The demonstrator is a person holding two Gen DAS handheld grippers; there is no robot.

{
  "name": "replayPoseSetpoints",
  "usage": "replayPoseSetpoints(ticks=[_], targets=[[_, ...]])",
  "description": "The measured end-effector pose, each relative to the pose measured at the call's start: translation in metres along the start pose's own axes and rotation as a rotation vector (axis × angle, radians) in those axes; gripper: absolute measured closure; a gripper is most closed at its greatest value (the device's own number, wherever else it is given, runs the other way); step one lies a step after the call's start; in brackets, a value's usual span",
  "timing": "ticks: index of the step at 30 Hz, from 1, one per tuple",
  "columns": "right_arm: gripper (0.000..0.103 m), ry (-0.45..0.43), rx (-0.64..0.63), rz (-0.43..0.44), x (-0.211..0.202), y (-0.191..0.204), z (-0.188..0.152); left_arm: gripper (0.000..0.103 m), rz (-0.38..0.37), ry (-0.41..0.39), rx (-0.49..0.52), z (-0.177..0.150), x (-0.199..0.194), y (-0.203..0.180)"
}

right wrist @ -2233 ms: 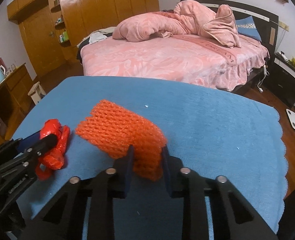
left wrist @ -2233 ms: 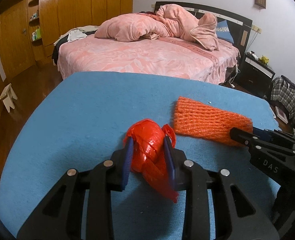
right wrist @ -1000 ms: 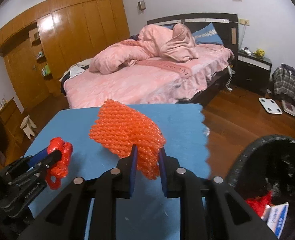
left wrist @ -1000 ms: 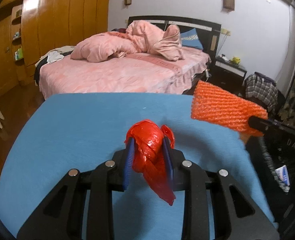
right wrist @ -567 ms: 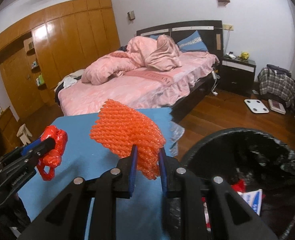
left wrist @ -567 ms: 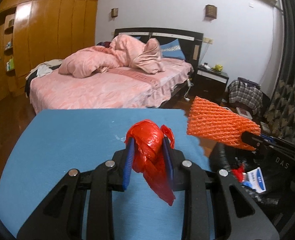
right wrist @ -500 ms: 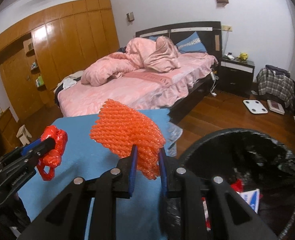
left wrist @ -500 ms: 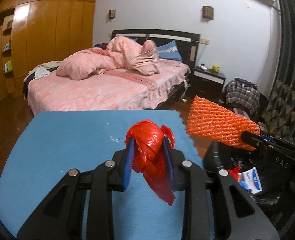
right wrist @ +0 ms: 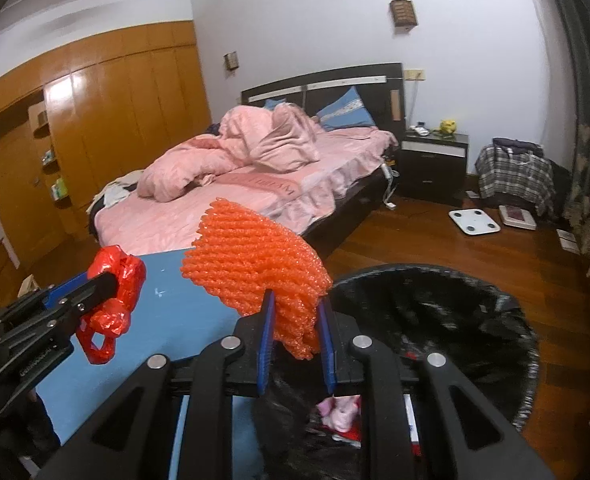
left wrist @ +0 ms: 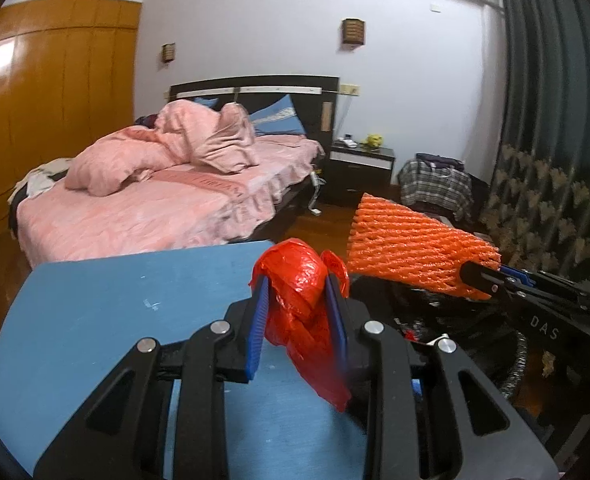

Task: Collect trash
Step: 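Carry the red bag and orange mesh over the bin and open both tools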

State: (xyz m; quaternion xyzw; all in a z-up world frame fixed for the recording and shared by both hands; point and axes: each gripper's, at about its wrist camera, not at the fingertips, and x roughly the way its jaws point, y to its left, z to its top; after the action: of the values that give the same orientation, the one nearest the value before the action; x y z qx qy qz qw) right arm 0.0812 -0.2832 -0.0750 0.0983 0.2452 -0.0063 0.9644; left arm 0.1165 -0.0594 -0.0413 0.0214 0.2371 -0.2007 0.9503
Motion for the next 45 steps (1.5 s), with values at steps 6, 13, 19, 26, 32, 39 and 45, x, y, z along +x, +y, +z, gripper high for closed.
replayPoseSetpoints(ticks=[6,13,19,26,32,39,45], targets=[[0.083,-0.013,0.028,-0.049,-0.013,-0.028,-0.002,0.076,-0.054,0.001,0.033,0.0,0.011,-0.028],[0.083,-0.019,0.063,-0.115,-0.023,-0.065,-0.005,0.076,-0.122,0.002,0.07,0.002,0.028,-0.062],[0.083,-0.009,0.084,-0.158,-0.024,-0.09,-0.01,0.076,-0.167,0.016,0.098,-0.001,0.049,-0.09],[0.083,0.003,0.107,-0.2,-0.022,-0.114,-0.013,0.076,-0.194,0.052,0.103,-0.007,0.073,-0.106],[0.083,0.016,0.114,-0.214,-0.013,-0.124,-0.013,0.076,-0.2,0.077,0.102,-0.01,0.089,-0.113],[0.083,0.049,0.116,-0.22,-0.001,-0.126,-0.017,0.076,-0.209,0.101,0.104,-0.012,0.106,-0.12],[0.083,0.068,0.122,-0.232,0.008,-0.133,-0.021,0.075,-0.213,0.121,0.104,-0.014,0.117,-0.123]])
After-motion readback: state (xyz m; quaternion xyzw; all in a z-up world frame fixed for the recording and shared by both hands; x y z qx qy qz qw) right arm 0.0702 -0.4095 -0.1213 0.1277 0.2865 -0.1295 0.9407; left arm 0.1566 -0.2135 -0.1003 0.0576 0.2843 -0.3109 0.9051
